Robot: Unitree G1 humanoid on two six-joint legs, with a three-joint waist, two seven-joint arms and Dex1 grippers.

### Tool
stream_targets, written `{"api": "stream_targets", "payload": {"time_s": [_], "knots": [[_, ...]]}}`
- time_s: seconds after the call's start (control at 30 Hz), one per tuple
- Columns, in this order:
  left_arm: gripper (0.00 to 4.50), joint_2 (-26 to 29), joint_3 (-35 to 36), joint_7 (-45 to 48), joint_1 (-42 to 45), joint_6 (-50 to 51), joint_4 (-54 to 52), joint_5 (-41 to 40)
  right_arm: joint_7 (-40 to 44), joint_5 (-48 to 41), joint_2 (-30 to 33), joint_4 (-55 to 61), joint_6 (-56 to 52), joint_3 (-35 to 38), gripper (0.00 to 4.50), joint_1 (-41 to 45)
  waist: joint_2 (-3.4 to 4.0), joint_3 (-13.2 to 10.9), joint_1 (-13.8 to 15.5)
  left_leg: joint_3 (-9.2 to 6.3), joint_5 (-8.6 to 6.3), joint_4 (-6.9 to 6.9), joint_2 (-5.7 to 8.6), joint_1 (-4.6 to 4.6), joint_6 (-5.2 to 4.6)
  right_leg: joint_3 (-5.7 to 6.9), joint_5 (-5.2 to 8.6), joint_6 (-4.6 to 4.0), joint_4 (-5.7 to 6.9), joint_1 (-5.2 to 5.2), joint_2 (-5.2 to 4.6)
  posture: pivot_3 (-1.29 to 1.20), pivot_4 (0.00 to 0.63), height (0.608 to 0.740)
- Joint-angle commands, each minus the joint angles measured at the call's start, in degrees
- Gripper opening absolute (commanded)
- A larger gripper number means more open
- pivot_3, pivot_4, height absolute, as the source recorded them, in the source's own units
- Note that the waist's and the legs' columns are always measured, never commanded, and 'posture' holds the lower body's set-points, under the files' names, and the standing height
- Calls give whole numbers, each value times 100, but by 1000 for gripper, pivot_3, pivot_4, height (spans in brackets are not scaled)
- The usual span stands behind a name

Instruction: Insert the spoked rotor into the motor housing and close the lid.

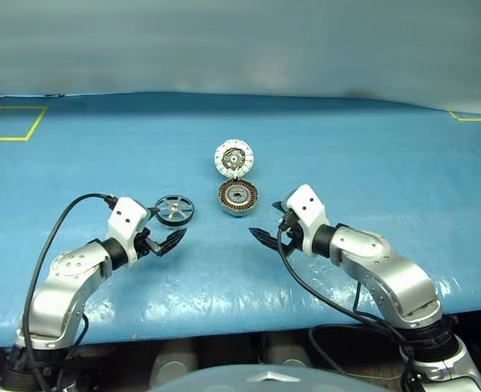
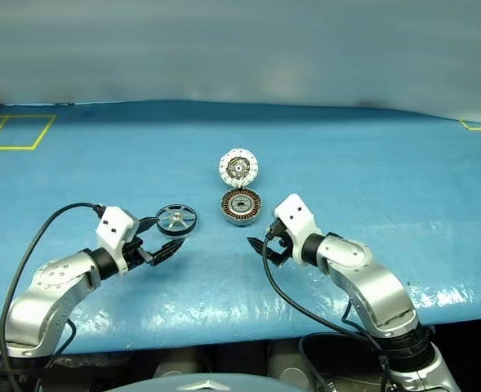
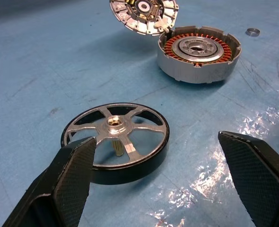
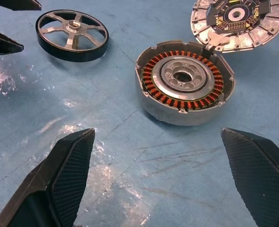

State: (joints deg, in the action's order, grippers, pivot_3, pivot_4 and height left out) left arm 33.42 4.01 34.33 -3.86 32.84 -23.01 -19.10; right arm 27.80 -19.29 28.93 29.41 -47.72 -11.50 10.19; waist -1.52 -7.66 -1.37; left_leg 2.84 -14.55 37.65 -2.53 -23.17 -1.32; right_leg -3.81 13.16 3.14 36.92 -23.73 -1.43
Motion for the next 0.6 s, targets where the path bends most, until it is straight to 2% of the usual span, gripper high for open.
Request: {"api": "stream_targets", "payload": {"time_s": [0.03,0.6], "knots": [[4478,45,103,5,-15,-61,-306,-33,84,37,-22,57,154,-31,4485,124,0,0,2,0,0,0,0,0,0,0,0,0,0,0,0,0,150,740],[4478,41,86,40,-88,-90,-324,-84,242,160,42,18,108,-74,4485,145,0,-1,3,0,0,1,1,0,0,0,0,0,0,0,-1,0,150,740]]}}
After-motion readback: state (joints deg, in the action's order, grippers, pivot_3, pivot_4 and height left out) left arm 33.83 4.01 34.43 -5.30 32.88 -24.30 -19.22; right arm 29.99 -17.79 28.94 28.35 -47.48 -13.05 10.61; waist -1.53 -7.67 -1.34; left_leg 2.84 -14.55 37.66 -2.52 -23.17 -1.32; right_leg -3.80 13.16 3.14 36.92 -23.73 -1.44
